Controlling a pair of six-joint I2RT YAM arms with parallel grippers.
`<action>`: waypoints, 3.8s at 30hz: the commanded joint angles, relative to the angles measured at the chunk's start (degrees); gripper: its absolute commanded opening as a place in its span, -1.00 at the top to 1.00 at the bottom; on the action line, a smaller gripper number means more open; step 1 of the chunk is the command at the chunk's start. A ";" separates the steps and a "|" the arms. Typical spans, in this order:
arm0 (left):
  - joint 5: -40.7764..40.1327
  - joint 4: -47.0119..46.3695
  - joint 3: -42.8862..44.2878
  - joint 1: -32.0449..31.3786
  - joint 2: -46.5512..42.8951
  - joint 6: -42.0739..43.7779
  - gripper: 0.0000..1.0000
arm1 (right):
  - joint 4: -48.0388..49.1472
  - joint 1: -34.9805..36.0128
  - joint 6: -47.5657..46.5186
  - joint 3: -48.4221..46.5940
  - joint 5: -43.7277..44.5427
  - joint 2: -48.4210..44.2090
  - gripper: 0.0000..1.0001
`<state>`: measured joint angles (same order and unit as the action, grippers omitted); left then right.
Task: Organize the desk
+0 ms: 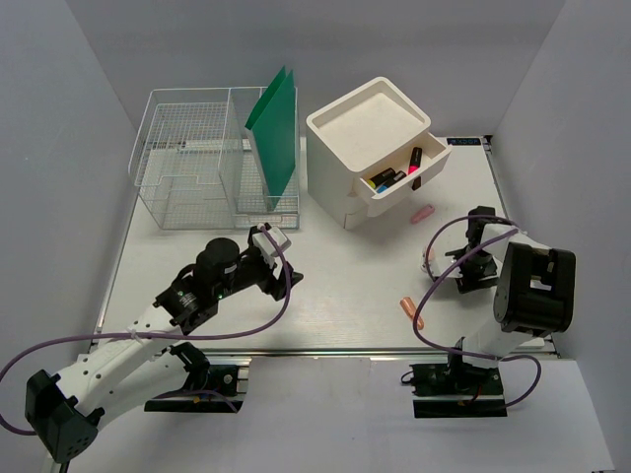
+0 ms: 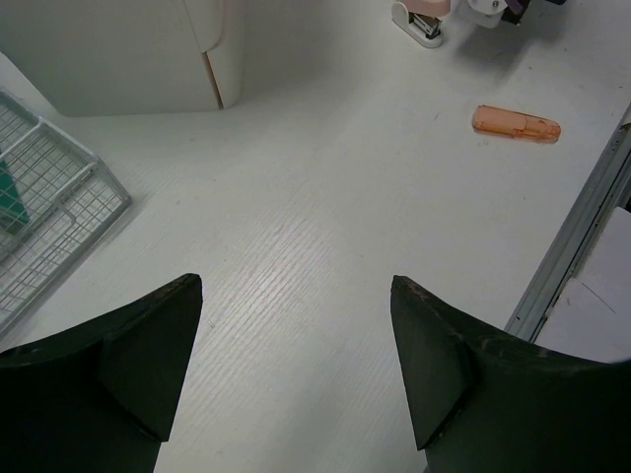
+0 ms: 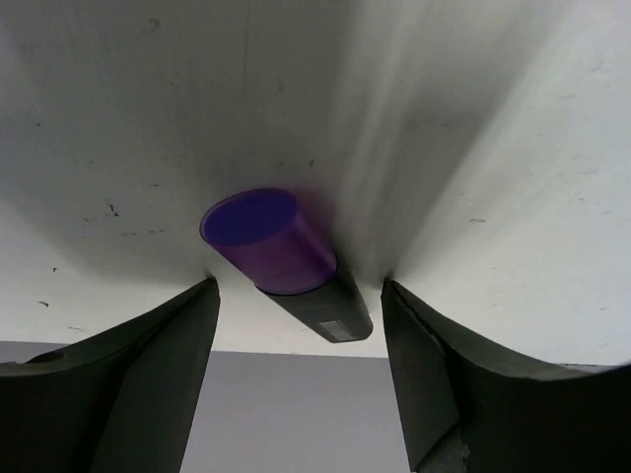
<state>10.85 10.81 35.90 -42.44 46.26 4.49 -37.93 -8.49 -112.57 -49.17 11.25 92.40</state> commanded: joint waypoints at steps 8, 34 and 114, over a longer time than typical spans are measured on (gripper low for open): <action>-0.57 -1.32 -1.18 0.25 -1.96 -0.27 -0.74 | 0.49 0.23 2.35 3.38 -0.61 1.29 0.20; -1.71 -2.46 -4.00 0.25 -8.99 -0.01 -0.73 | 1.07 6.28 36.99 -31.34 -46.23 -20.24 1.00; -1.80 -0.17 -3.29 0.25 -15.59 -0.36 -0.66 | 28.52 9.20 117.23 -24.04 -23.64 -8.56 1.00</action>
<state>8.88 10.28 32.18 -42.44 31.27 4.47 -14.09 0.78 -1.15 -69.01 -14.04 83.24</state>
